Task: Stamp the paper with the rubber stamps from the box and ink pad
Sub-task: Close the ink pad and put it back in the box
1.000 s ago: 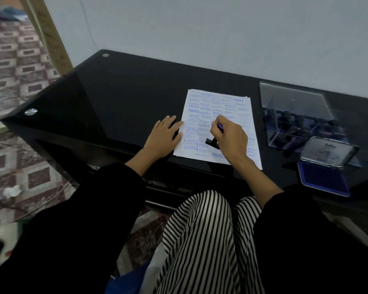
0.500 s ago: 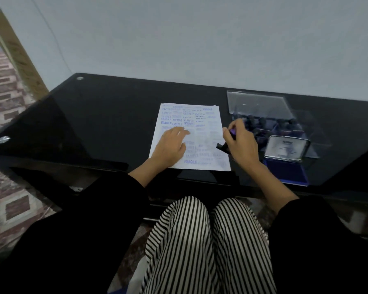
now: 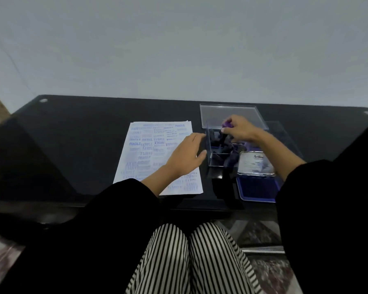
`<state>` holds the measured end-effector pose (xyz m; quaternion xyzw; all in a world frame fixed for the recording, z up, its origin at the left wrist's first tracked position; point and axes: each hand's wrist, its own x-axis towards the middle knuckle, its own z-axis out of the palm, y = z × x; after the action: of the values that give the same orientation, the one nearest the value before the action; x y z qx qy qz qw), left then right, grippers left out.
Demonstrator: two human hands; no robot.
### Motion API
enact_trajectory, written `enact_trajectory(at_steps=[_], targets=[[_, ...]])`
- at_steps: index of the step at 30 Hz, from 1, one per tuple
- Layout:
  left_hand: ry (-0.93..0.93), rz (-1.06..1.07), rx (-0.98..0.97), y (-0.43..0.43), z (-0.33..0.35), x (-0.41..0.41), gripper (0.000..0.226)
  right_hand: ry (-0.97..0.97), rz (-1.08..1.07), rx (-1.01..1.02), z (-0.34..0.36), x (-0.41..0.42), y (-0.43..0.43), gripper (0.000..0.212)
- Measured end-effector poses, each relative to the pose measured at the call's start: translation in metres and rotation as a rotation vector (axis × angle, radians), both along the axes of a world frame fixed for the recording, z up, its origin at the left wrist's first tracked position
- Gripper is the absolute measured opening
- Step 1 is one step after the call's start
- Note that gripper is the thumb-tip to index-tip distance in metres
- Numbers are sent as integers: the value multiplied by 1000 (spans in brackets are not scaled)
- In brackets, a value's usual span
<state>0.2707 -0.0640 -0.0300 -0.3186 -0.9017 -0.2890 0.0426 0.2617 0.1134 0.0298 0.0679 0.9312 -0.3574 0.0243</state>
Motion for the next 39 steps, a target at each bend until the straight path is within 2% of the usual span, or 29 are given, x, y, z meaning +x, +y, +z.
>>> enact_trajectory(at_steps=[2, 9, 11, 16, 20, 24, 27, 33, 39], targets=[[-21, -18, -16, 3, -2, -4, 57, -20, 2, -49, -5, -4, 1, 23], [-55, -44, -22, 16, -13, -12, 81, 15, -112, -172, -24, -9, 8, 46], [-47, -42, -35, 21, -14, -12, 85, 64, -132, -116, -25, -7, 9, 43], [27, -49, -50, 36, -12, -13, 86, 120, -138, 200, -30, -2, 8, 38], [44, -56, -73, 44, -10, -14, 89, 115, -127, 274, -35, 2, 8, 38], [55, -58, -113, 46, -10, -14, 91, 174, -154, 302, -33, 8, 16, 25], [65, -63, -127, 45, -11, -15, 91, 60, -90, 399, -28, 7, 28, 20], [5, -80, -130, 45, -8, -13, 92, -208, 163, 445, -27, -6, 33, 36], [-4, -90, -130, 43, -7, -14, 90, -274, 253, 261, -20, -12, 31, 42]])
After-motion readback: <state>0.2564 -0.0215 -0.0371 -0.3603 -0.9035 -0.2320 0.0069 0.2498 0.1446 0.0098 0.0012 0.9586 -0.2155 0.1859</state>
